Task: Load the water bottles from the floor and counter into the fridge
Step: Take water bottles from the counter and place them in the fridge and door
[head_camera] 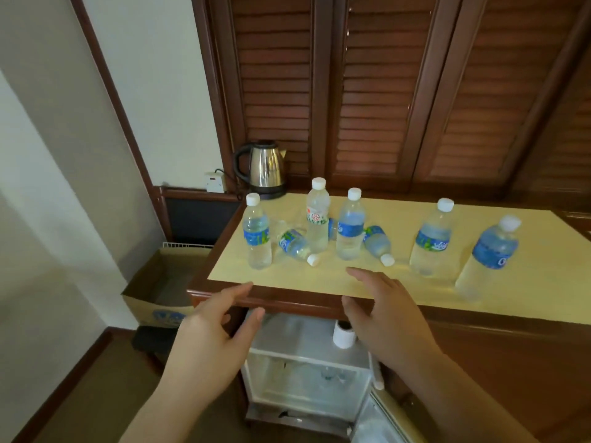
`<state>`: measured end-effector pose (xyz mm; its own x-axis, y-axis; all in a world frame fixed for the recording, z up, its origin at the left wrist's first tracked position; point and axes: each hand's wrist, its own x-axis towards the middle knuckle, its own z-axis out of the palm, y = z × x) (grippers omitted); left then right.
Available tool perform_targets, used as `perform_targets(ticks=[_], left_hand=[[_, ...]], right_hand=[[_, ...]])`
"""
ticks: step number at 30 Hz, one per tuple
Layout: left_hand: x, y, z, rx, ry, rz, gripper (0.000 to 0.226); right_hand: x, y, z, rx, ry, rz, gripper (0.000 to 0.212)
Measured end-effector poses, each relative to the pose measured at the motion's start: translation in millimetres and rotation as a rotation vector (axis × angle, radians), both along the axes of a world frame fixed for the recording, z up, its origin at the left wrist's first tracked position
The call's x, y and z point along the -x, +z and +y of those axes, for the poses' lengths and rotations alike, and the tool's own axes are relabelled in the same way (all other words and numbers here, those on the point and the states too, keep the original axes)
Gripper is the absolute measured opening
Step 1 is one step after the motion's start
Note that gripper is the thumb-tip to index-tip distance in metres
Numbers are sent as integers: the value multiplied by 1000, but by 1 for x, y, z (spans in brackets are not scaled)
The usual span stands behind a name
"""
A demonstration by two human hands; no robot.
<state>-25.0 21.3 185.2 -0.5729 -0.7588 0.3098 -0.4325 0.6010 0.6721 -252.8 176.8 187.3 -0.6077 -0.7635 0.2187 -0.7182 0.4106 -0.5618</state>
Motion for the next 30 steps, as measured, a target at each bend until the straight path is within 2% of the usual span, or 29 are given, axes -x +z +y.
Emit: perform_targets(ticks=[8, 14, 18, 21, 24, 28, 30], left_hand=[[65, 43, -68, 123, 101, -23, 55], [124, 66, -151, 89, 127, -297, 72], [148, 56, -188, 143, 66, -383, 70], [153, 41, -204, 118, 28, -337, 53], [147, 26, -201, 86, 38, -164, 37], [107, 7, -170, 166, 49, 19, 36], [75, -1, -143, 192, 52, 112, 35]], right_hand=[[54, -27, -121, -168, -26, -190, 51], [73, -67, -191, -264, -218, -302, 50], [78, -90, -217, -325, -257, -209, 49], [74, -104, -220, -262, -272, -147, 42], [59, -116, -204, -126, -270, -84, 37], [21, -122, -154, 114, -287, -34, 23], [-6, -122, -119, 170, -314, -30, 34]])
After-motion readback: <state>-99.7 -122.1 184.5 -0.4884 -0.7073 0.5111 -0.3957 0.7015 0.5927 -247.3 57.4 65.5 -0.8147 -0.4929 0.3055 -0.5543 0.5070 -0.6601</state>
